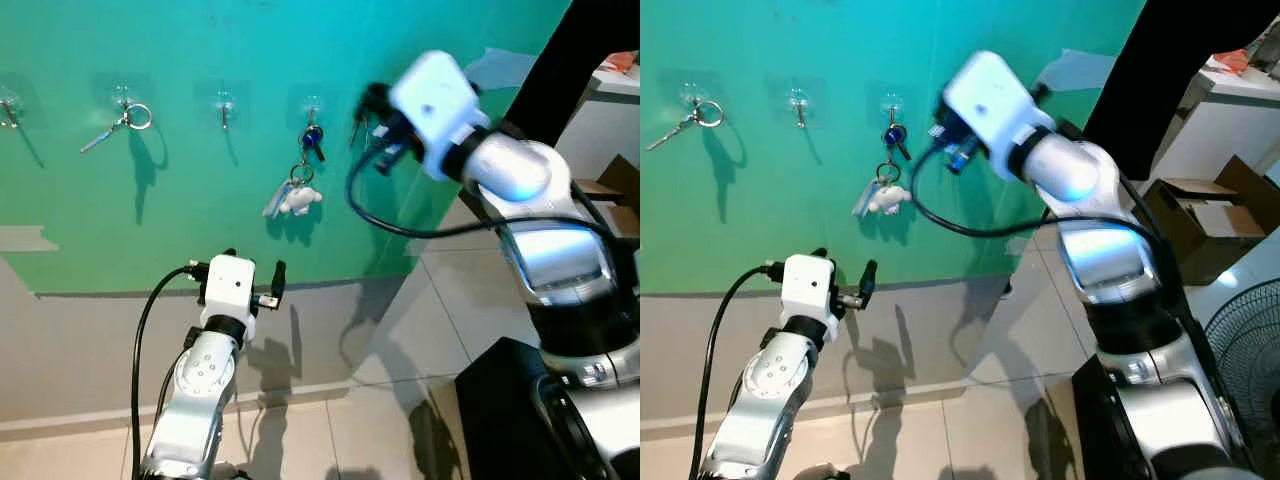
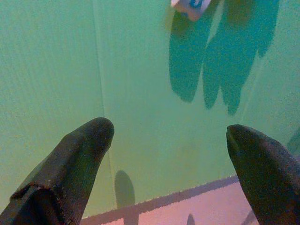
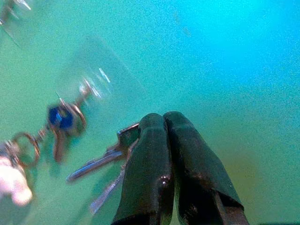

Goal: Hang keys on a hook

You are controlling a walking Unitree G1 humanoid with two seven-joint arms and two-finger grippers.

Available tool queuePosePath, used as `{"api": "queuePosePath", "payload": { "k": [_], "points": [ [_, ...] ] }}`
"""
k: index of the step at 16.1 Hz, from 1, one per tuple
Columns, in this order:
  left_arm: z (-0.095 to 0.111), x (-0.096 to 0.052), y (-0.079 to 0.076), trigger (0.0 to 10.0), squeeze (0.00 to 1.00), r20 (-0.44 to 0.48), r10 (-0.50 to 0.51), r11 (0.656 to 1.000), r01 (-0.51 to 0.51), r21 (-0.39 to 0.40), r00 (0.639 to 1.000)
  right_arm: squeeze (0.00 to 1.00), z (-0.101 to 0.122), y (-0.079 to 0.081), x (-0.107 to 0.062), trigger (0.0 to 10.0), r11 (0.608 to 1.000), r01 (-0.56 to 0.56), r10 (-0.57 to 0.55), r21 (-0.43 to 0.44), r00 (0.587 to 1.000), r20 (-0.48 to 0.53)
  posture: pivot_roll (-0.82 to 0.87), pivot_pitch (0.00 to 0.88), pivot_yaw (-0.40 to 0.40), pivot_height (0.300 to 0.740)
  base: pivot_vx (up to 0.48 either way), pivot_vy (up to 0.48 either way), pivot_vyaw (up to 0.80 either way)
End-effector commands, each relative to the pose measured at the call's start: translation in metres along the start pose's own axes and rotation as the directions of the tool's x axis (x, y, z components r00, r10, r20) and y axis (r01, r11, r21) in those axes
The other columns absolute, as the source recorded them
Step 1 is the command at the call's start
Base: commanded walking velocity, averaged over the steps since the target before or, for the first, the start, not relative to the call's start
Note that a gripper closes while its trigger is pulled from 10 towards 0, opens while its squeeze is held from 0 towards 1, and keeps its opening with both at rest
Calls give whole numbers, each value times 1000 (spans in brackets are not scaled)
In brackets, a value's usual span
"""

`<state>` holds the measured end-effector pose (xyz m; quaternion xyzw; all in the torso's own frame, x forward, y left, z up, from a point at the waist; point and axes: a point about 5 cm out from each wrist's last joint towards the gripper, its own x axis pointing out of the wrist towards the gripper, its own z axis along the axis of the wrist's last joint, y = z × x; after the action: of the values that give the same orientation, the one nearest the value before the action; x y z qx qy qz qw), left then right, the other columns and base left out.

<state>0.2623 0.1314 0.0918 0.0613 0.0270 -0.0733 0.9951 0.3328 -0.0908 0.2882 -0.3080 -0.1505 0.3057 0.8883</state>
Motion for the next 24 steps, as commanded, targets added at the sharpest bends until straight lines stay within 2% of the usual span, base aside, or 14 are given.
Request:
{"api": "queuePosePath", "payload": {
  "k": [1,4,8,14,18,24],
  "points": [
    [2,0,-7,10000,0,12,-5,1000,5,-8,1000,0,13,7,11,10000,998,-63,64,-15,997,48,9,0,-169,740,0,0,0],
    [1,-1,-7,10000,0,15,16,1000,-16,-15,1000,0,26,22,18,10000,991,-130,132,-22,985,107,29,0,-189,740,0,0,0],
    [2,0,-7,10000,0,18,28,999,-28,-16,999,0,32,24,26,10000,987,-152,159,-57,977,140,37,0,-197,740,0,0,0],
    [2,-1,-9,10000,0,20,30,999,-30,-19,999,0,31,38,28,10000,981,-187,192,-43,969,155,33,0,-198,740,0,0,0],
    [3,-6,-12,10000,0,21,33,999,-33,-20,999,0,21,49,32,10000,976,-216,216,-19,967,136,47,0,-214,740,0,0,0],
    [2,-15,-7,10000,0,15,78,997,-78,-23,997,0,23,55,39,10000,968,-248,250,-31,955,159,99,0,-256,740,0,0,0]
  ]
}}
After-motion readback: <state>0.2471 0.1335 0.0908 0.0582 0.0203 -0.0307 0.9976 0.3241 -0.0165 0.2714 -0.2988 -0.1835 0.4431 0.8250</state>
